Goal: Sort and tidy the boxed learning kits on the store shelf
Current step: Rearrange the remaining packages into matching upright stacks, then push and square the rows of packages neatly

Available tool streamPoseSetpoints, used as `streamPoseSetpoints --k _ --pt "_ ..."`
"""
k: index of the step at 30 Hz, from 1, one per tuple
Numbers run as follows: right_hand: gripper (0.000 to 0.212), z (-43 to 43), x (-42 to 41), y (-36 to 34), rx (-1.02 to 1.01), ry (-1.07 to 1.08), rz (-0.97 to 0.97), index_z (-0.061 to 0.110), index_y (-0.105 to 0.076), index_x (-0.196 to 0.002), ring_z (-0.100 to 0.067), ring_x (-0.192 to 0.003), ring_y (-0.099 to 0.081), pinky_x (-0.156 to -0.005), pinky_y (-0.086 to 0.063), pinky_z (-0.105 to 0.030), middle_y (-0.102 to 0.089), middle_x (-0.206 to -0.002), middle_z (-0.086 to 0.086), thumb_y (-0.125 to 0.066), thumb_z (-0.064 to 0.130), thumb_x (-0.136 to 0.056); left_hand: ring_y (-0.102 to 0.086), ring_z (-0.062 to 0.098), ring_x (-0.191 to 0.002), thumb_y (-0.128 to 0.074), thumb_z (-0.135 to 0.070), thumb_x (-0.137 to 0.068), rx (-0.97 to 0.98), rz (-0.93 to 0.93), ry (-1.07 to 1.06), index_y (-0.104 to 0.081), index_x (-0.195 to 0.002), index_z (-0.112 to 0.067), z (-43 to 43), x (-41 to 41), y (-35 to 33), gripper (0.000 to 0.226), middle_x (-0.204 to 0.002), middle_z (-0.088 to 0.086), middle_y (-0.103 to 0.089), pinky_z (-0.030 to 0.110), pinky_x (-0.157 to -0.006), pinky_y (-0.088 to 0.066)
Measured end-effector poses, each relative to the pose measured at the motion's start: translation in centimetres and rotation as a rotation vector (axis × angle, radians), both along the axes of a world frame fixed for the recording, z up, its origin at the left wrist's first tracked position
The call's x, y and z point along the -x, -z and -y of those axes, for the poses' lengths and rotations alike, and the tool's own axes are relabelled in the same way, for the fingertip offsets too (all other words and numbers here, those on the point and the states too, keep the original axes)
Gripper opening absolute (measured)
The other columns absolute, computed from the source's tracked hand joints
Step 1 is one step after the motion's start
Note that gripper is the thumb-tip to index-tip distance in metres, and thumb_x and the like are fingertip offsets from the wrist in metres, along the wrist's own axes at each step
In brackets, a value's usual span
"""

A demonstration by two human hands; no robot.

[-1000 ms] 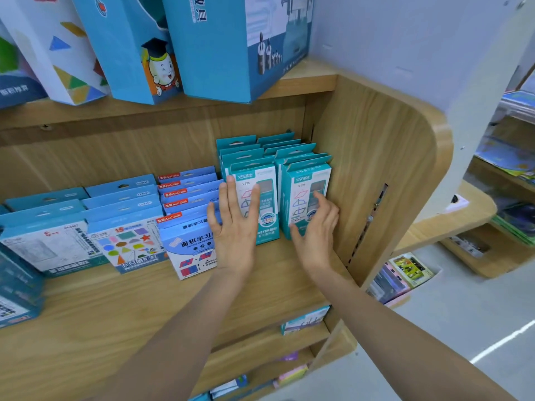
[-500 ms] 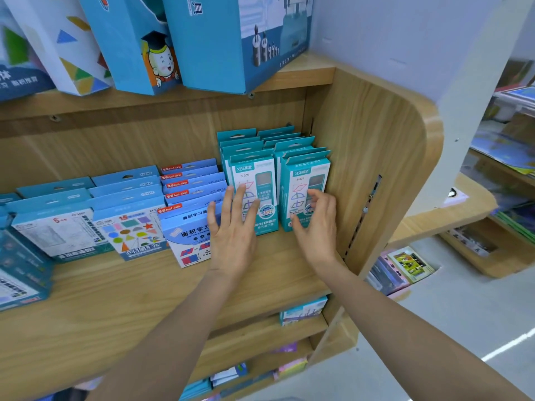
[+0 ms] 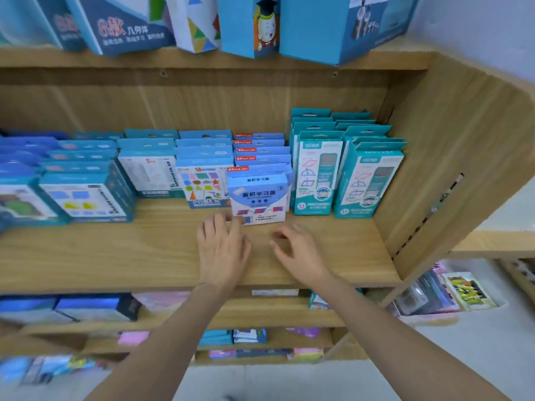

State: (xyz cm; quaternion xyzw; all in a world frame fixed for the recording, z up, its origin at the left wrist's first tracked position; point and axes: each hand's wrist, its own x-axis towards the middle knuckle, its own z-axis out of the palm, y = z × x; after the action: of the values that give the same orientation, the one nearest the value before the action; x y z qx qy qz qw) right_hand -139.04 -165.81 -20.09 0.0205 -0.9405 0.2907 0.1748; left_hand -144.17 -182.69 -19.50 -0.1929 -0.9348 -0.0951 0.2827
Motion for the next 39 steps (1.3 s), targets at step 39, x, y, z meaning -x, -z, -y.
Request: streamPoseSetpoints --k 39 --pt "0.055 50.6 19.9 -2.6 0.297 -0.209 0.191 0.019 -0.051 -0.122 -0.010 -0.083 -0.062 -0.076 -0.053 -0.030 -0.061 -0.100 0.006 -0.079 0.028 -0.076 -0.049 0.017 -0.112 -0.050 -0.009 -0.093 -0.892 0.564 -0.138 -0.034 -0.136 -0.015 47.3 12.2 -1.7 0.047 -0.129 0.009 -0.042 0.023 -0.093 -0.038"
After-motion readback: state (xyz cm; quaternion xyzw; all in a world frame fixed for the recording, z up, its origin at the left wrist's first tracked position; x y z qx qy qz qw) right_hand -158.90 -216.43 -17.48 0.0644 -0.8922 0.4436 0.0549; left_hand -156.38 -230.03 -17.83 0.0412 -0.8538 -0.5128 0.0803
